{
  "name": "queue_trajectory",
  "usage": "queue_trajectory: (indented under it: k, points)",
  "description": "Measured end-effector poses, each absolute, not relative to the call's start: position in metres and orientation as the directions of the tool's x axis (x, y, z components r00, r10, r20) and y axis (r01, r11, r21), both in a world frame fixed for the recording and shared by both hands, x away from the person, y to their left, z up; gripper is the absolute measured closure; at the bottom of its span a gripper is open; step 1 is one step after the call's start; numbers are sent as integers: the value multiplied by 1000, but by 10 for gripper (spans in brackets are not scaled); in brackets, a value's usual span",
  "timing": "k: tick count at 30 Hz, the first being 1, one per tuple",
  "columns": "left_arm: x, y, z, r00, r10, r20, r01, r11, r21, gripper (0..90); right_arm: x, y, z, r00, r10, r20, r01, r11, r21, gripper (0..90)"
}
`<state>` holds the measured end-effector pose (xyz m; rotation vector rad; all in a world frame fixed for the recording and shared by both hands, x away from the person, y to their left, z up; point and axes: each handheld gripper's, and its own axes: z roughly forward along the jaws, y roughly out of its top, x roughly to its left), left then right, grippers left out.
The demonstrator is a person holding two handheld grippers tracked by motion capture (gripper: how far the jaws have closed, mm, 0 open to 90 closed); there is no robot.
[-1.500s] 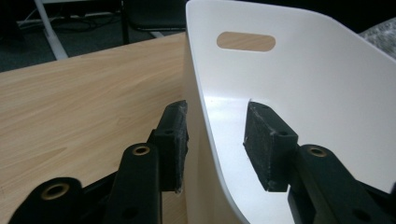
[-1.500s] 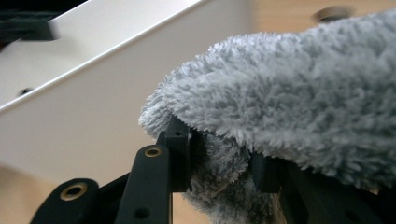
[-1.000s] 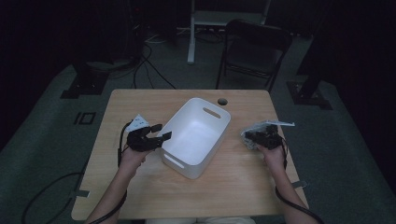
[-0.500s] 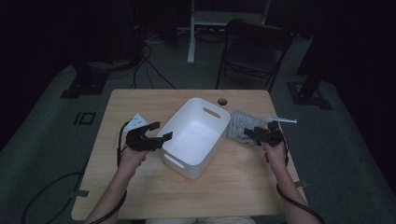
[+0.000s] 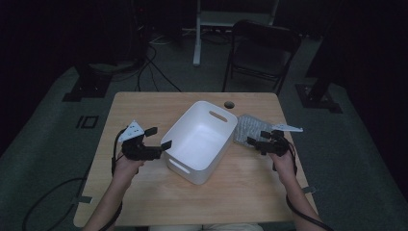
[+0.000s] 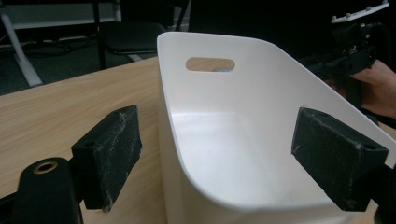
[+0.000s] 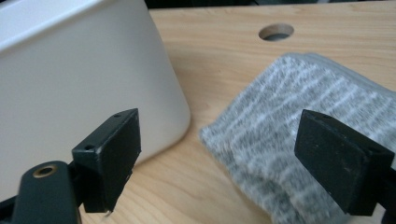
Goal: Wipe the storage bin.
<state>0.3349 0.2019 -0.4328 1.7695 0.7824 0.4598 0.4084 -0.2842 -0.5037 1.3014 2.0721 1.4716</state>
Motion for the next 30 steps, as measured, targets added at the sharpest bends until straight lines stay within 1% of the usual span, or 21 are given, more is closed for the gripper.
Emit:
queue_trajectory:
  k: [4,5,9,12,16,18,21,25,28,30]
  points:
    - [324,210,-430,703,708,-64,280,-194,940,160,400,-286,-505,-558,789,256,500,74,863,144]
    - [317,213,-429,699,714,-44,272,-208,940,160,398,-286,-505,-558,789,258,501,73,862,145]
    - [308,219,-429,704,708,-58,276,-197,941,160,389,-287,-505,-559,780,280,501,49,864,144]
    - [300,223,-432,707,705,-55,269,-195,943,160,383,-286,-505,-566,778,274,489,49,871,145]
    - [290,229,-443,696,716,-52,284,-208,936,160,373,-283,-511,-579,779,241,490,96,866,145]
    - [287,231,-449,700,711,-65,296,-206,933,160,371,-282,-514,-583,772,253,499,95,861,144]
    - [283,233,-455,699,713,-58,293,-212,932,160,367,-282,-516,-585,771,250,496,97,863,145]
    - [280,240,-466,698,712,-82,316,-204,927,160,359,-281,-519,-592,768,244,500,113,859,142]
    - [277,241,-478,680,732,-47,329,-246,912,161,353,-280,-521,-587,781,213,490,133,861,142]
    - [275,242,-484,676,735,-64,343,-236,909,161,349,-281,-521,-585,782,217,488,125,864,142]
